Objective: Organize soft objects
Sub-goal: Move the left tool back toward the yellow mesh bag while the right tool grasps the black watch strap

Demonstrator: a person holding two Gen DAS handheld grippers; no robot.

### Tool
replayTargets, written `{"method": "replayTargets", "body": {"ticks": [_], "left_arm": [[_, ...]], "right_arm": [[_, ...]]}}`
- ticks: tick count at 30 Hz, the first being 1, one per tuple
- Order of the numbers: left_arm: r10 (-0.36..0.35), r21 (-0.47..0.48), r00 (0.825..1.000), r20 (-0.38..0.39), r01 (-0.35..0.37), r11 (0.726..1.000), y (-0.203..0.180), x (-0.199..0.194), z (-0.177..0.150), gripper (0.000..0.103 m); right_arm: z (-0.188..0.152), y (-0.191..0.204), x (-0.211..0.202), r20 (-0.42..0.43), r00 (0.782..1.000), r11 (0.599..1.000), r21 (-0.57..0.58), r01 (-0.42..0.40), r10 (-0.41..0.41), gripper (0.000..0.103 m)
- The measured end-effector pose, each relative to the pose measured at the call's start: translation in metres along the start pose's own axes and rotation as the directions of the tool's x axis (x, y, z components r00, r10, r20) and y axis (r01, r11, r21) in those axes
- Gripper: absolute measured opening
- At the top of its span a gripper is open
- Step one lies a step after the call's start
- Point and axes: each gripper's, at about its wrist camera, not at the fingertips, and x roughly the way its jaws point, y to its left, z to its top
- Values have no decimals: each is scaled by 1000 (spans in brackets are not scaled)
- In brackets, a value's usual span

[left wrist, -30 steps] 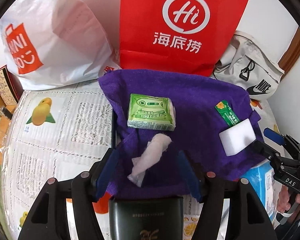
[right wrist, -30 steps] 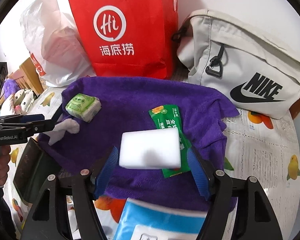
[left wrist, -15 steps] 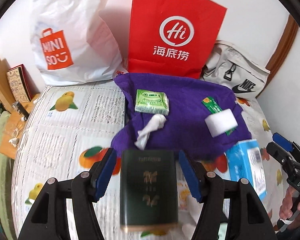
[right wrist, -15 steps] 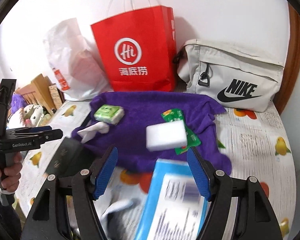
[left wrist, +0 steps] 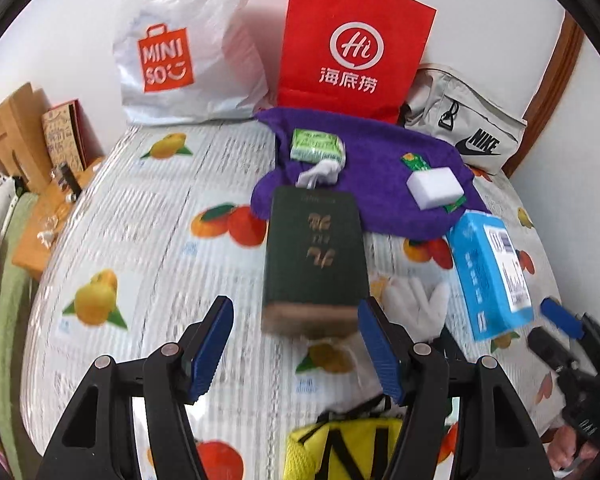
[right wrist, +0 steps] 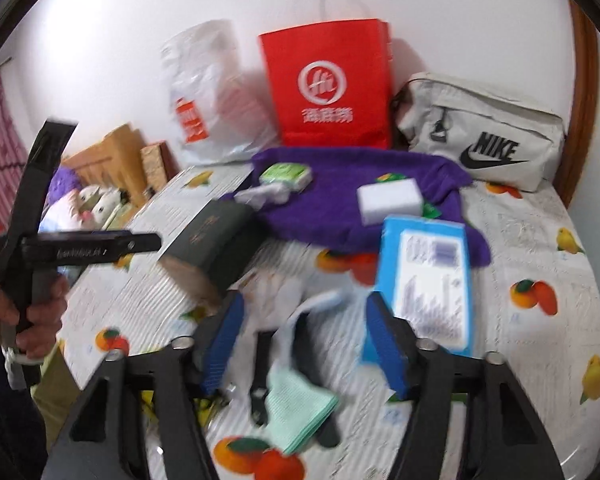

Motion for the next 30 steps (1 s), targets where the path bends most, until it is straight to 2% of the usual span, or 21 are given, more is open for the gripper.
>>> {"method": "replayTargets", "body": {"ticks": [3, 8, 12, 18, 23, 30], "left_arm": [[-3, -11, 1000, -10, 3, 1000, 5, 2, -15, 63], [-27, -30, 999, -26, 26, 999, 15, 7, -36, 63], [-44, -46, 998, -46, 42, 998, 24, 15, -47, 63], [-82, -65, 995, -56, 78, 995, 32, 22, -53, 63], [-99, -63, 993, -62, 95, 994, 36, 26, -55, 63], [-108, -65, 992, -68, 103, 993, 42, 28, -58, 63]], "right_arm": [[-18, 17, 4, -27, 1000, 999, -31, -13, 12, 41], [-40, 40, 21, -52, 999, 994, -108, 2, -8, 36], [-48, 50, 36, -75, 996, 989, -143, 27, -38, 23], [-58, 62, 54, -109, 991, 981, -183, 60, -81, 23], [-64, 67, 72, -127, 973, 955, -254, 154, -191, 23], [-72, 77, 87, -123, 958, 916, -348, 201, -258, 24]]}}
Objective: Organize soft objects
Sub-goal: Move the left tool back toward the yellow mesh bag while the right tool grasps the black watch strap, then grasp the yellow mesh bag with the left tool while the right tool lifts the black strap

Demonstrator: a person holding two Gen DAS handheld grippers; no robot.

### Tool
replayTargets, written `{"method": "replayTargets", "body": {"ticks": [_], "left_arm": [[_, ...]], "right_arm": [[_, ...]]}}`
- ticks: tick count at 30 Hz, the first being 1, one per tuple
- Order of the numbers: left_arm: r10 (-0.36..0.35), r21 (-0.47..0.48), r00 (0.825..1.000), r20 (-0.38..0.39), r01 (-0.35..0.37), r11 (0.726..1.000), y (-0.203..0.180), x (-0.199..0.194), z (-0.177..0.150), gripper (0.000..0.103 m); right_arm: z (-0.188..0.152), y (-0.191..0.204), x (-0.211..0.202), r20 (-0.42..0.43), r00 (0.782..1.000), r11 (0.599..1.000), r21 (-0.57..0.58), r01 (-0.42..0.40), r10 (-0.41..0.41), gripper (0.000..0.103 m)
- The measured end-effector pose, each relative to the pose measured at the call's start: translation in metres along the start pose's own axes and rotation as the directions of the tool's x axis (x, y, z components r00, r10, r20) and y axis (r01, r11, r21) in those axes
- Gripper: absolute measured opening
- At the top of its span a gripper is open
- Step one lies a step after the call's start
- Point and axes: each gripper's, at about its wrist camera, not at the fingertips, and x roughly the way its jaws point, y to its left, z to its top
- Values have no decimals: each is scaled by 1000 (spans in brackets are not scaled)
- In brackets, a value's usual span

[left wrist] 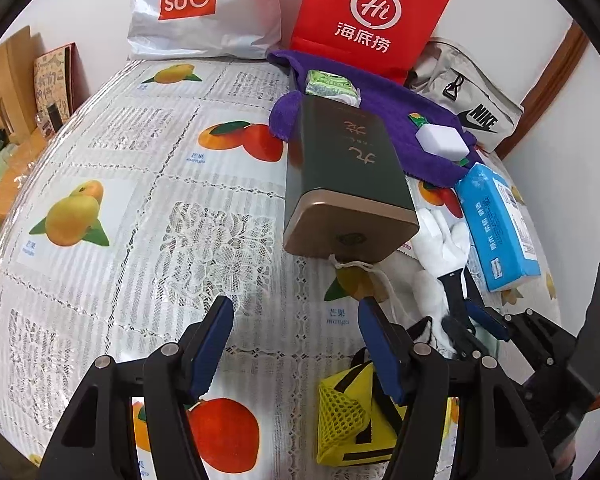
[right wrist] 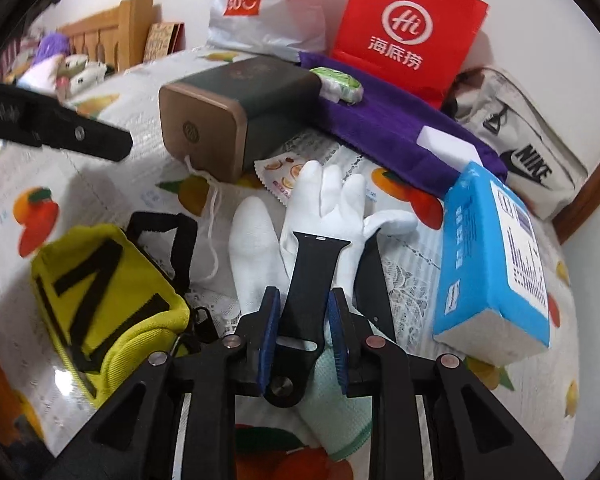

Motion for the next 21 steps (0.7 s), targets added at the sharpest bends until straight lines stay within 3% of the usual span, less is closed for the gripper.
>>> {"method": "replayTargets", "body": {"ticks": [4, 12, 21], "left_arm": [[1, -4, 1000, 0, -1, 1000, 2, -2, -3, 63], [15, -3, 1000, 1, -15, 1000, 0, -10, -14, 63], [-2, 35, 1000, -18, 2, 999, -21, -16, -38, 67]], "right_arm": [[1, -4, -1, 8, 1000, 1000, 15, -22, 22, 23], [3, -20, -24, 78, 980, 972, 138, -190, 181, 20], [-13, -45, -60, 146, 977, 962, 199, -184, 156, 21]]}}
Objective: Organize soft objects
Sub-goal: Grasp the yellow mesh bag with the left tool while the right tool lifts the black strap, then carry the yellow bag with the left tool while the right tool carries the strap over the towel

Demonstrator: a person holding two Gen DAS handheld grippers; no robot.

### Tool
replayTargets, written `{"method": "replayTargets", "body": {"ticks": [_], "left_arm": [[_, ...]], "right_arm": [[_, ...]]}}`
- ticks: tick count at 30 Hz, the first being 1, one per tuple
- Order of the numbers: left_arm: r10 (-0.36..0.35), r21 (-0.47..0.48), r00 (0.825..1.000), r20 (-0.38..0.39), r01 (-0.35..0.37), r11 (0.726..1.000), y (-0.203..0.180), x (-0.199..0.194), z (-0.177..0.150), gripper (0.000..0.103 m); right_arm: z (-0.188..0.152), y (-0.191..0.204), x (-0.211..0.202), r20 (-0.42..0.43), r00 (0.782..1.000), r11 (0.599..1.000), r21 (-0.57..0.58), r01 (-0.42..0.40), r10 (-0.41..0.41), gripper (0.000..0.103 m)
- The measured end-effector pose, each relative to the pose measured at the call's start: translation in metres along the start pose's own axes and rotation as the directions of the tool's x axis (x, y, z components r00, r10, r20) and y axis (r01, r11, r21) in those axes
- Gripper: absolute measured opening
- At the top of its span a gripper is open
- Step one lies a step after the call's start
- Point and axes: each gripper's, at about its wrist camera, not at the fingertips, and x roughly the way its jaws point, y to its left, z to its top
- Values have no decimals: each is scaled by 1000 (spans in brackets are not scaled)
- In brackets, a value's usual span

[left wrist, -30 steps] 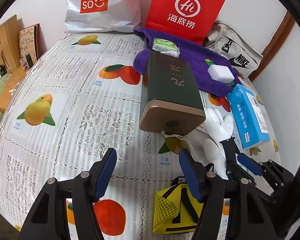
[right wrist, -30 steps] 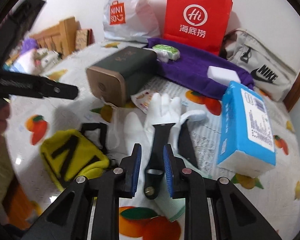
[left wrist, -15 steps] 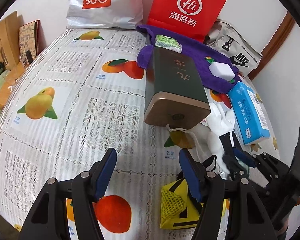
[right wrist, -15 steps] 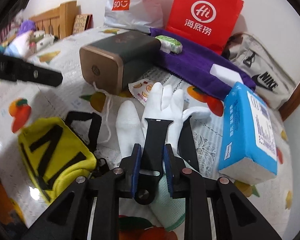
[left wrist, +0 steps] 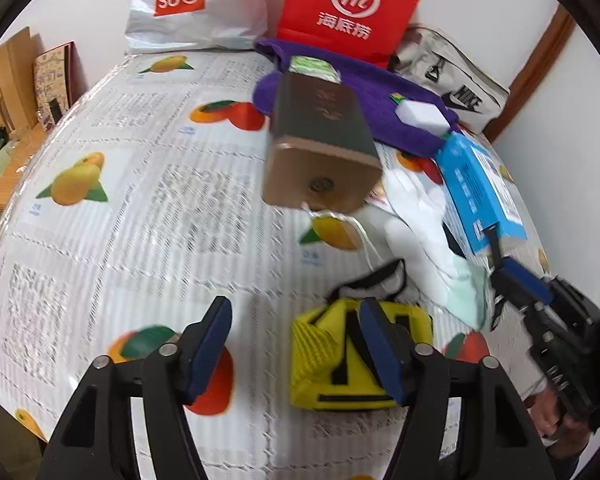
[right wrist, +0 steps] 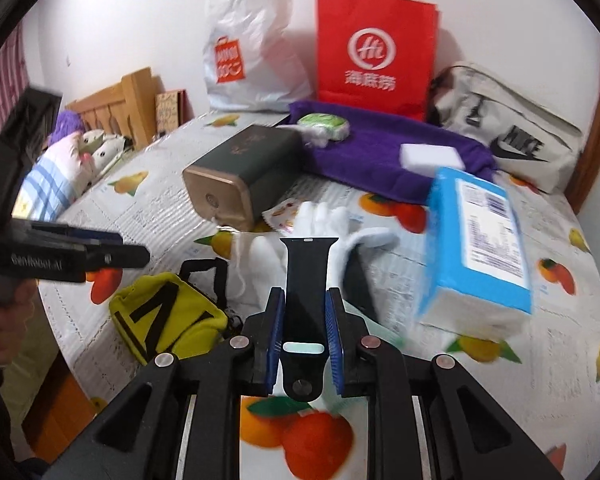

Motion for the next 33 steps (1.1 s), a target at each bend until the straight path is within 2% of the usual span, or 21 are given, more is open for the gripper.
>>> {"method": "replayTargets", "body": {"ticks": [7, 9, 12, 15, 17, 19, 23, 26, 28, 29, 31, 33], "left_arm": [[-7, 23, 1000, -30, 7, 1000, -12, 15, -16, 68], [-3, 4, 999, -37, 3, 1000, -10, 23, -18, 66], [16, 25, 1000, -14, -15, 1000, -13, 25, -18, 66], [61, 71, 998, 3, -61, 996, -17, 25, -22, 56], [77, 86, 997, 10, -78, 993, -18, 24, -24, 44], [64, 90, 998, 8, -65, 994, -18, 23, -25, 36], [67, 97, 998, 16, -68, 993, -17, 22, -25, 32], [59, 91, 998, 20, -61, 994, -16, 23, -24, 32], [57, 88, 998, 31, -60, 994, -16, 23, -23, 30], [62, 85, 997, 35, -65, 994, -16, 23, -22, 26], [52, 79, 998, 32, -55, 995, -14, 23, -21, 25], [32, 67, 999, 28, -33, 997, -11, 22, -18, 24]], "right_arm": [[-22, -36, -38, 31, 997, 996, 55, 75, -76, 21], [-32, -48, -40, 18, 995, 992, 79, 101, -103, 21], [-46, -64, -35, -22, 992, 985, 122, 124, -122, 21], [-61, -80, -24, -72, 990, 976, 171, 134, -123, 21], [-67, -84, -18, -87, 988, 972, 185, 143, -128, 21], [-71, -87, -12, -105, 986, 971, 192, 144, -126, 21], [-76, -89, -2, -136, 982, 967, 201, 154, -128, 22], [-77, -88, -1, -126, 985, 970, 201, 138, -115, 31], [-79, -86, 2, -103, 987, 970, 195, 143, -125, 32], [-80, -85, 3, -95, 987, 970, 192, 148, -132, 31], [-78, -84, 3, -96, 984, 969, 183, 164, -148, 21], [-76, -87, 2, -99, 987, 968, 202, 146, -128, 21]]}}
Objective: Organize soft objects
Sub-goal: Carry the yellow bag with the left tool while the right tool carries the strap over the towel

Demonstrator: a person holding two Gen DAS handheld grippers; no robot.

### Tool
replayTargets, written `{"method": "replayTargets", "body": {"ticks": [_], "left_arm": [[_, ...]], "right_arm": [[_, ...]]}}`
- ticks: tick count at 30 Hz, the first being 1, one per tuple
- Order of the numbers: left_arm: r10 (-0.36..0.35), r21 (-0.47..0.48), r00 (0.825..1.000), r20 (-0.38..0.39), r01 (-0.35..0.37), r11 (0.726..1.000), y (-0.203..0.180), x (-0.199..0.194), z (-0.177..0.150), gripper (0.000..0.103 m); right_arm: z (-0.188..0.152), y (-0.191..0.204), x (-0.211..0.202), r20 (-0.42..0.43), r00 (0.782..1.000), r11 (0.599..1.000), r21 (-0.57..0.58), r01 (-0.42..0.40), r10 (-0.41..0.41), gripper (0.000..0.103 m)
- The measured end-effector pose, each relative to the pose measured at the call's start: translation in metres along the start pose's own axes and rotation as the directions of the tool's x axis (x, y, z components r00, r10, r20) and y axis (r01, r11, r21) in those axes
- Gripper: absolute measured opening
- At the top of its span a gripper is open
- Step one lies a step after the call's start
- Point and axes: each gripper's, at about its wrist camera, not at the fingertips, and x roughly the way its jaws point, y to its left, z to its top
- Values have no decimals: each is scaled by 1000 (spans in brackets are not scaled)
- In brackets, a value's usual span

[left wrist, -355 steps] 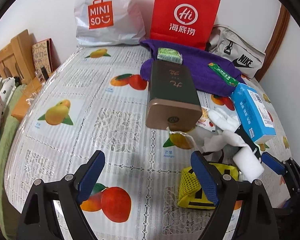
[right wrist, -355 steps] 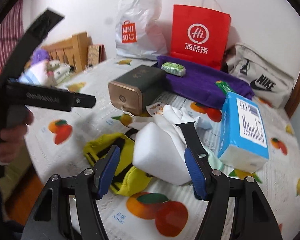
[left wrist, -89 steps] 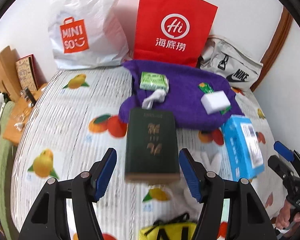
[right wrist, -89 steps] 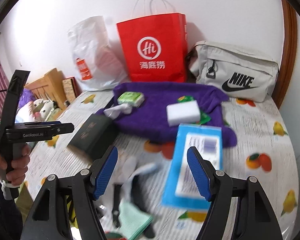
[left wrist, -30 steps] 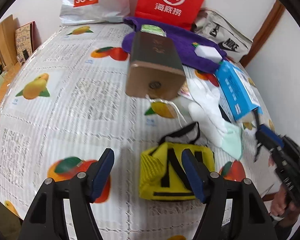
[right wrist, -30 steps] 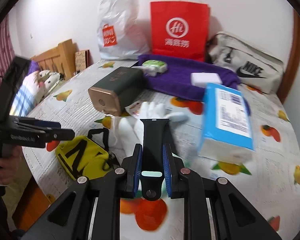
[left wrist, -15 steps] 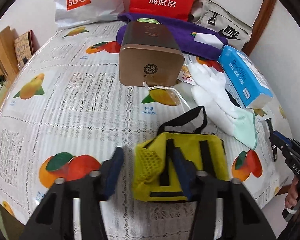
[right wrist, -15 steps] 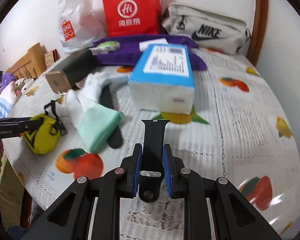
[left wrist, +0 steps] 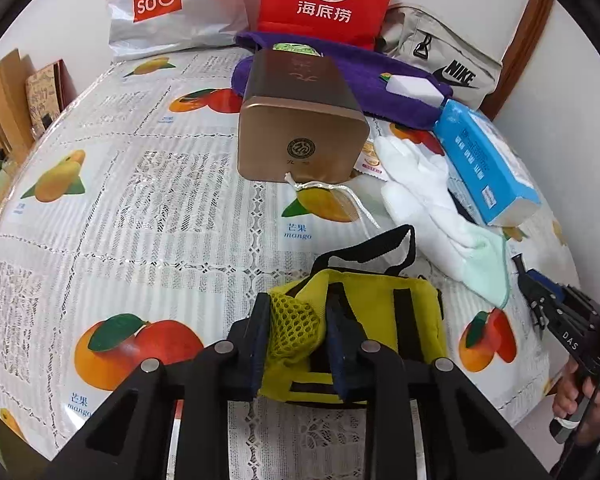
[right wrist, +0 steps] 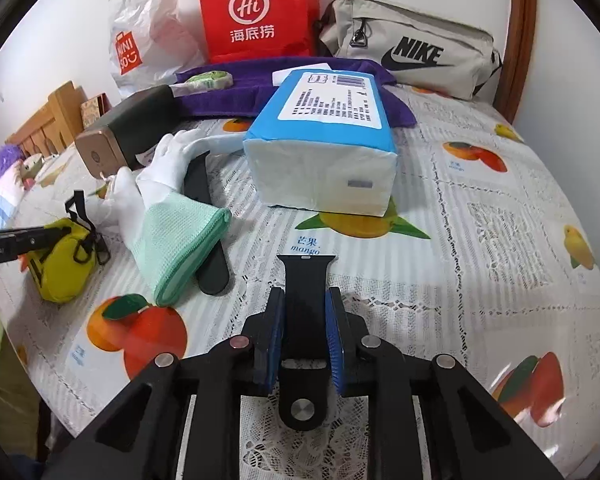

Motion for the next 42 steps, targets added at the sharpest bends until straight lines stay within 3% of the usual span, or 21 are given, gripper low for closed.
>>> {"method": "replayTargets", "body": {"ticks": [12, 23, 42], "left_arm": [[-23, -11, 998, 65, 24, 1000, 1, -35, 13, 24], [-37, 6, 990, 133, 36, 999, -17, -60, 53, 24], [-6, -29, 985, 171, 12, 1000, -11, -55, 121, 24]], "right_arm": [[20, -5, -24, 54, 998, 999, 19, -33, 32, 21], [54, -2, -48, 117, 991, 998, -3, -69, 69, 21], [133, -13, -47, 184, 981, 998, -18, -56, 58, 21]]}}
